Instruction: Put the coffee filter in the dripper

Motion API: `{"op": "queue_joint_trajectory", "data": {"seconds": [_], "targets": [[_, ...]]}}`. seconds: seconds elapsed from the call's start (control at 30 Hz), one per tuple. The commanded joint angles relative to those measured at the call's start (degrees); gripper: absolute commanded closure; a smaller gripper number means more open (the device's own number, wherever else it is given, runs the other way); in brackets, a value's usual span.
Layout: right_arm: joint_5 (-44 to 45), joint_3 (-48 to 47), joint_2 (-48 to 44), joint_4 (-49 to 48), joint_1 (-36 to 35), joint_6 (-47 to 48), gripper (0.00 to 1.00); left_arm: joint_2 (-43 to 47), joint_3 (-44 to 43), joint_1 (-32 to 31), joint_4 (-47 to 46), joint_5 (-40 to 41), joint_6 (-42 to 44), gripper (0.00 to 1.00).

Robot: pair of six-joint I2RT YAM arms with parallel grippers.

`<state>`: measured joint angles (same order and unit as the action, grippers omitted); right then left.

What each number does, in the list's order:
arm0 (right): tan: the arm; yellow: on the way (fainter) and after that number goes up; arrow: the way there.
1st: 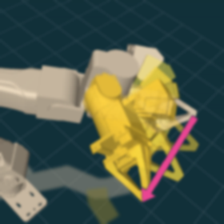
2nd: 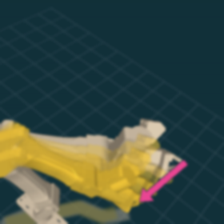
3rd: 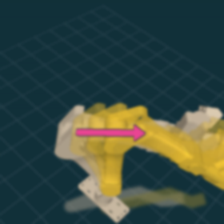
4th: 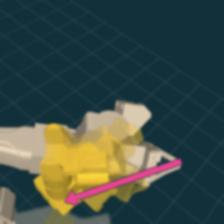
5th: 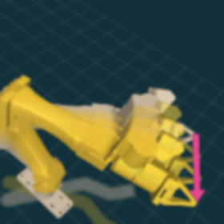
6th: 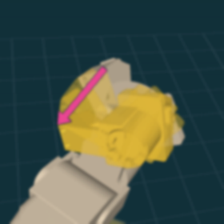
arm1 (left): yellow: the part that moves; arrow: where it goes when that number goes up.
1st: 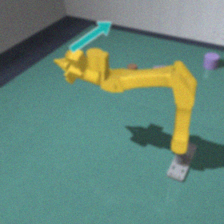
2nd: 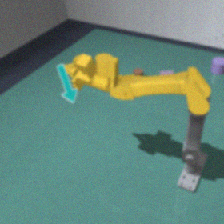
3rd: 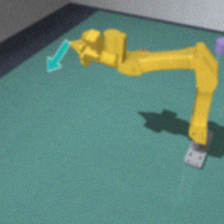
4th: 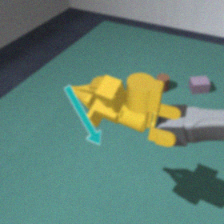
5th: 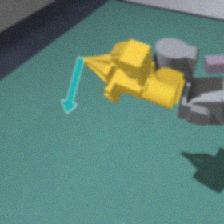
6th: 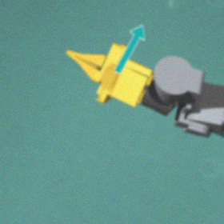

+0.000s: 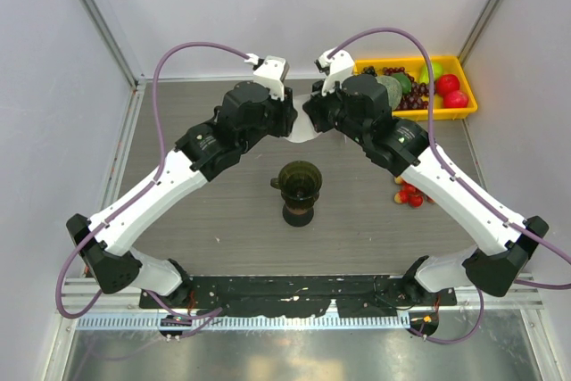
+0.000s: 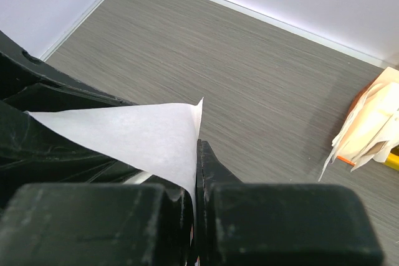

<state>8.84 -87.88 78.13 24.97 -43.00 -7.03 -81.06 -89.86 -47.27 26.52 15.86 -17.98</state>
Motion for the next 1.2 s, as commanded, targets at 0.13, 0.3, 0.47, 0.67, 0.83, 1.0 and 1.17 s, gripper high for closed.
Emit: {"op": "queue_joint_trajectory", "data": {"seconds": [0.13,0.3,0.47,0.67,0.83,1.0,1.17], "targets": [[3.0,-0.3,-1.7,-2.1,0.3,0.9,0.95,2.7,-0.3,0.2,-0.9,4.1,0.7,0.58],[4.0,-0.4,-1.1,-2.2,0.3,0.9,0.95,3.4,-0.2,0.2,-0.7,3.0,0.5,0.56],[4.7,-1.2,0.3,-2.0,0.3,-0.1,0.95,3.1,-0.7,0.1,-0.3,1.4,-0.9,0.57],[6.2,-1.9,0.8,-2.2,0.3,0.4,0.95,3.1,-1.2,0.1,-0.2,0.8,-1.2,0.73],[3.1,-1.3,0.5,-2.6,-0.6,0.2,0.95,2.0,-2.4,0.1,-0.4,-0.6,-1.7,0.98],[-0.6,-1.4,0.1,-2.9,-1.1,0.3,0.95,1.2,-2.7,0.1,-0.9,-2.8,-2.2,1.00],[-1.5,-0.8,-0.5,-3.4,-1.1,0.5,0.95,1.3,-2.7,0.1,-1.1,-3.7,-2.5,1.00]]}}
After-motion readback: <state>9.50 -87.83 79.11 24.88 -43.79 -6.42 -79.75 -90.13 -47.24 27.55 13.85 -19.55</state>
